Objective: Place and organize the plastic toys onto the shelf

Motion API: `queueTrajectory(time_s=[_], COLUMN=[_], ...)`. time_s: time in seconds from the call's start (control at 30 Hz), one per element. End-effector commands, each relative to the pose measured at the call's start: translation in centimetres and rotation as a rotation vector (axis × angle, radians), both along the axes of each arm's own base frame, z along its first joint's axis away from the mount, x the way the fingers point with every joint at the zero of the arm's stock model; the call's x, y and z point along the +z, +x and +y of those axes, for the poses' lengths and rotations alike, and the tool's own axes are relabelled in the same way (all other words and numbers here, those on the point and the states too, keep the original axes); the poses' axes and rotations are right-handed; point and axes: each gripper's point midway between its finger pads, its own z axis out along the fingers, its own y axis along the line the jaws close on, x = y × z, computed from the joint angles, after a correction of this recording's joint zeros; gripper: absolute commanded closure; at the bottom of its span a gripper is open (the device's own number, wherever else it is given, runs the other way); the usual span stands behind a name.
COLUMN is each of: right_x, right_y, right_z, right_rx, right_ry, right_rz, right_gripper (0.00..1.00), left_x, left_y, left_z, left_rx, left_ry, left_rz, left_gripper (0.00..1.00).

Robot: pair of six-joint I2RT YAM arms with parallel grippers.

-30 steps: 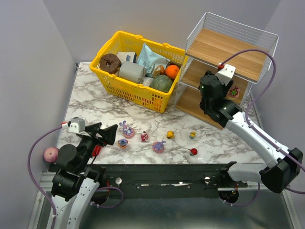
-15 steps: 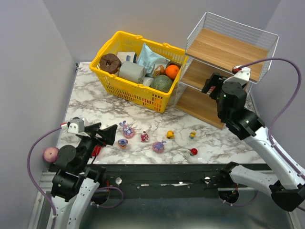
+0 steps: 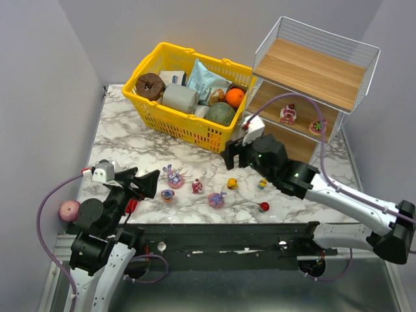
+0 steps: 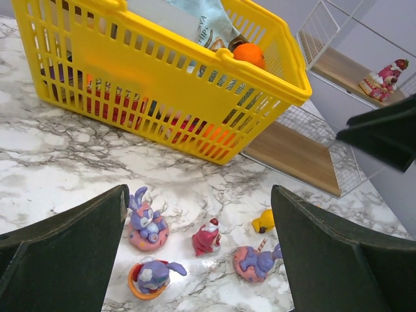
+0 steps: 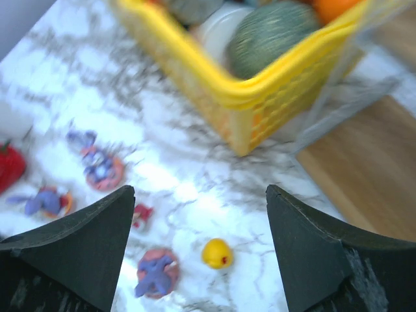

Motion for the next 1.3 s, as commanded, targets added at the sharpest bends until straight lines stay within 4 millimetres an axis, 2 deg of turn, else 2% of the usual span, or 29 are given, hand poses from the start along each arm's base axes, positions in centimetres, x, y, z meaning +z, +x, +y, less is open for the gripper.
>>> queueTrajectory(time_s=[0.0, 0.03, 0.07, 0.1, 0.17, 0.23, 0.3, 0.33, 0.4, 0.43, 0.67, 0.93, 1.03, 1.27], right_x=[-2.1, -3.1, -3.0, -5.3, -6.3, -8.6, -9.9, -11.3, -12.9, -14.2, -17.4, -20.2, -20.6, -21.3], right_y=[-2.2, -2.5, -3.1, -3.4, -4.0, -3.6, -4.1, -4.0, -4.3, -4.2, -4.4, -4.0, -3.7, -3.2], right_z=[6.6, 7.4, 9.1, 10.0, 11.8, 12.8, 13.8, 14.5, 15.2, 15.4, 15.8, 16.0, 16.1, 15.5], right_rx=[0.246, 0.284, 0.368, 0.416, 0.509, 0.516, 0.574, 0.595, 0.627, 0.625, 0.637, 0.619, 0.604, 0.576], right_ry=[-0.029, -0.042, -0.007, -0.037, -0.027, -0.060, -0.072, -0.095, -0.114, -0.130, -0.159, -0.182, -0.175, -0.187], right_rz=[-0.036, -0.030, -0.038, -0.011, -0.011, 0.025, 0.054, 0.077, 0.110, 0.134, 0.196, 0.245, 0.245, 0.262], right_gripper=[0.11, 0.11, 0.11, 0.11, 0.09, 0.07, 0.07, 0.07, 0.07, 0.07, 0.08, 0.09, 0.09, 0.27], left_x=[0.0, 0.0, 0.0, 0.0, 0.1, 0.0, 0.0, 0.1, 0.1, 0.1, 0.0, 0.0, 0.0, 0.1], left_y=[-0.1, -0.1, -0.1, -0.1, -0.2, -0.2, -0.1, -0.2, -0.2, -0.2, -0.1, -0.1, -0.1, -0.2], left_z=[0.3, 0.3, 0.4, 0.4, 0.4, 0.4, 0.4, 0.4, 0.4, 0.3, 0.2, 0.3, 0.3, 0.3], left_rx=[0.017, 0.017, 0.019, 0.017, 0.017, 0.017, 0.019, 0.017, 0.016, 0.014, 0.010, 0.011, 0.011, 0.011], left_ry=[-0.004, -0.004, -0.004, -0.004, -0.005, -0.003, -0.003, -0.004, -0.002, -0.002, 0.002, 0.002, 0.002, 0.000], left_rz=[-0.008, -0.008, -0.008, -0.008, -0.011, -0.010, -0.012, -0.013, -0.014, -0.014, -0.012, -0.012, -0.012, -0.016], left_gripper=[0.01, 0.01, 0.01, 0.01, 0.01, 0.01, 0.01, 0.01, 0.01, 0.01, 0.01, 0.01, 0.01, 0.01])
